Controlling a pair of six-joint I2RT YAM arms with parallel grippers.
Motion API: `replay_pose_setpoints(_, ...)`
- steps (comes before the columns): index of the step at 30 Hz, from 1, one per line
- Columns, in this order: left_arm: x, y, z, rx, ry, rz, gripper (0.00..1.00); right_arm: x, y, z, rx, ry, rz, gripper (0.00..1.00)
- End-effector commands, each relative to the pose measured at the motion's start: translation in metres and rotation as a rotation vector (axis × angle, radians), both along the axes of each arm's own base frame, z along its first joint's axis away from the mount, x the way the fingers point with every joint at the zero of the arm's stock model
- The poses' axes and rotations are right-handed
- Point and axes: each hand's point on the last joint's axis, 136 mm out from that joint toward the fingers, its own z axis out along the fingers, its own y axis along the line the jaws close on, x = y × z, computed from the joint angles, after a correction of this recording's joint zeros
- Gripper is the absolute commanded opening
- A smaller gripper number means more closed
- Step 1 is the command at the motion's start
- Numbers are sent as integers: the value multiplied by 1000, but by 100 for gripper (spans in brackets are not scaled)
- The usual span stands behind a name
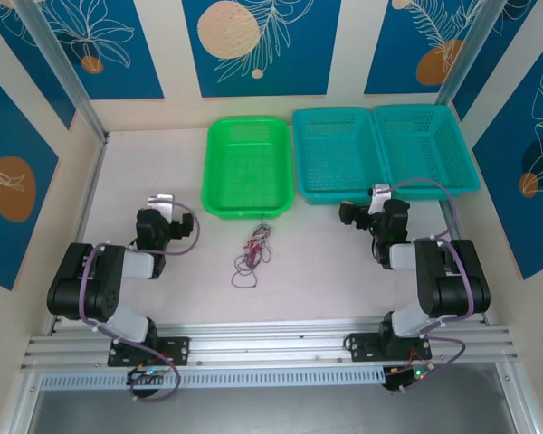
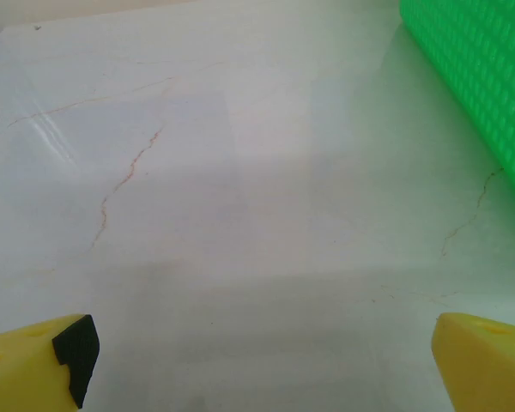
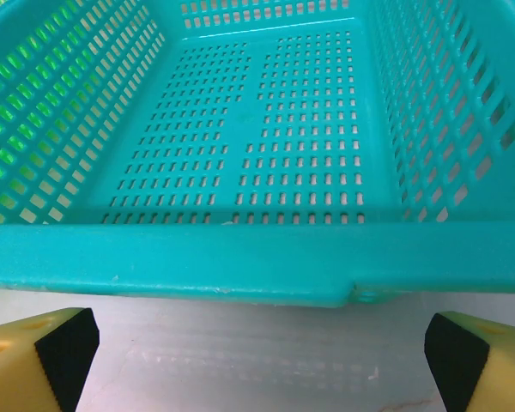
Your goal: Untangle the cables
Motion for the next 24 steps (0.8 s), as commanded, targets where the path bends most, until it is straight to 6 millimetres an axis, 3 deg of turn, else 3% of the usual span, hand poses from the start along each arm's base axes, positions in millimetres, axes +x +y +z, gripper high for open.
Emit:
replay_pose_setpoints(1,8,-1,16,-9,-52,-6,100,6,2,11,-20,-42,18,99)
replay_pose_setpoints(15,8,-1,16,-9,-53,-8,100,5,1,13,-9,-48,21,99)
replay_pose_setpoints(18,8,-1,16,-10,-54,-6,100,5,-8,29,-6,-5,-38,99)
replay_pose_setpoints(21,8,-1,15,-12,-52,-9,100,-6,-21,60,50,12,-150,99)
replay_pose_setpoints(24,8,-1,16,-13,-53,-8,100,-29,-11,93,203,44,-155,99)
